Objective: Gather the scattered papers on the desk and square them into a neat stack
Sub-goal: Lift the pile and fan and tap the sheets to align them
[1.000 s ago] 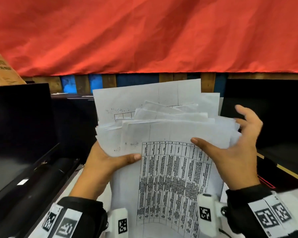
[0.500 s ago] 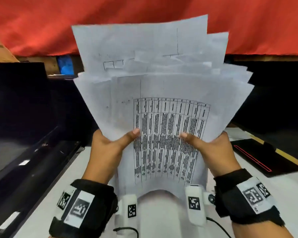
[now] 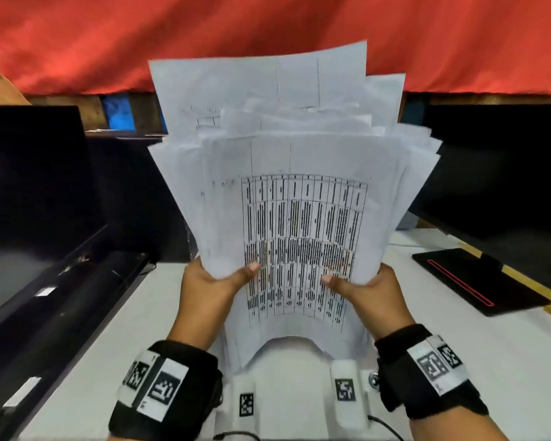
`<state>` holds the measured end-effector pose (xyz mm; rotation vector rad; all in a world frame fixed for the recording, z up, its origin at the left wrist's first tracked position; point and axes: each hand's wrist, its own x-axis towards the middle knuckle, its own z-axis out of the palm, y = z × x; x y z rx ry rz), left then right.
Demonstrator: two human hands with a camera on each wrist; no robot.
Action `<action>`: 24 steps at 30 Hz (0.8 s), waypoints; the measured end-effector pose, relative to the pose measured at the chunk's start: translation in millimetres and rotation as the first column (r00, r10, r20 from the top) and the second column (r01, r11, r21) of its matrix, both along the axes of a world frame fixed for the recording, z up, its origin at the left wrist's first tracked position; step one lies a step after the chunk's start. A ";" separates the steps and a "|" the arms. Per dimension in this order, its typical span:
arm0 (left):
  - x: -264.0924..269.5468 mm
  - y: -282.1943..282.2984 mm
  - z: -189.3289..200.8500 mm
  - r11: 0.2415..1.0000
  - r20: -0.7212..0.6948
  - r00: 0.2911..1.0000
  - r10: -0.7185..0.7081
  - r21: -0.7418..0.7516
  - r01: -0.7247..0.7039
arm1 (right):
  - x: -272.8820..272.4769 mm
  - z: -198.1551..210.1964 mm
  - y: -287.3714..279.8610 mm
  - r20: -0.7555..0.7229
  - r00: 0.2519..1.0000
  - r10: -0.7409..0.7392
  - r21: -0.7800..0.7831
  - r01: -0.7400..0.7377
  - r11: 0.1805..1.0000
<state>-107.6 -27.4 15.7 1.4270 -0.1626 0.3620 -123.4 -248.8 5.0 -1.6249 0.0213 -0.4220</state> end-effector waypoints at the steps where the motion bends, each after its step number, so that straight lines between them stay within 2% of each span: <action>1: 0.6 1.8 7.2 1.000 0.025 1.000 -0.003 -0.014 0.004 | -0.3 7.0 -1.3 0.026 1.000 -0.009 0.009 0.008 1.000; 6: -0.6 15.5 19.7 0.996 0.090 0.996 -0.016 -0.083 0.023 | -11.1 20.9 -13.7 0.095 0.995 0.018 0.047 -0.022 0.999; 10: 1.8 20.1 8.0 0.996 0.025 0.996 -0.091 -0.007 0.091 | -11.0 10.5 -15.4 -0.008 0.995 0.097 0.030 -0.097 0.995; 14: 8.7 32.5 -28.8 0.953 -0.233 0.953 -0.192 0.186 0.238 | -3.3 -19.0 -18.2 -0.242 0.941 0.235 -0.070 -0.258 0.964; 17: 15.5 36.8 -60.1 0.906 -0.418 0.886 -0.201 0.265 0.331 | 11.1 -33.5 -23.3 -0.317 0.907 0.276 -0.070 -0.313 0.947; 20: 33.6 31.7 -62.9 0.890 -0.410 0.900 -0.149 0.341 0.303 | 34.9 -34.8 -23.6 -0.316 0.902 0.295 -0.073 -0.333 0.940; 24: 64.7 21.6 -29.2 0.929 -0.352 0.934 -0.070 0.318 0.189 | 65.7 -17.8 -22.9 -0.228 0.938 0.263 -0.006 -0.271 0.963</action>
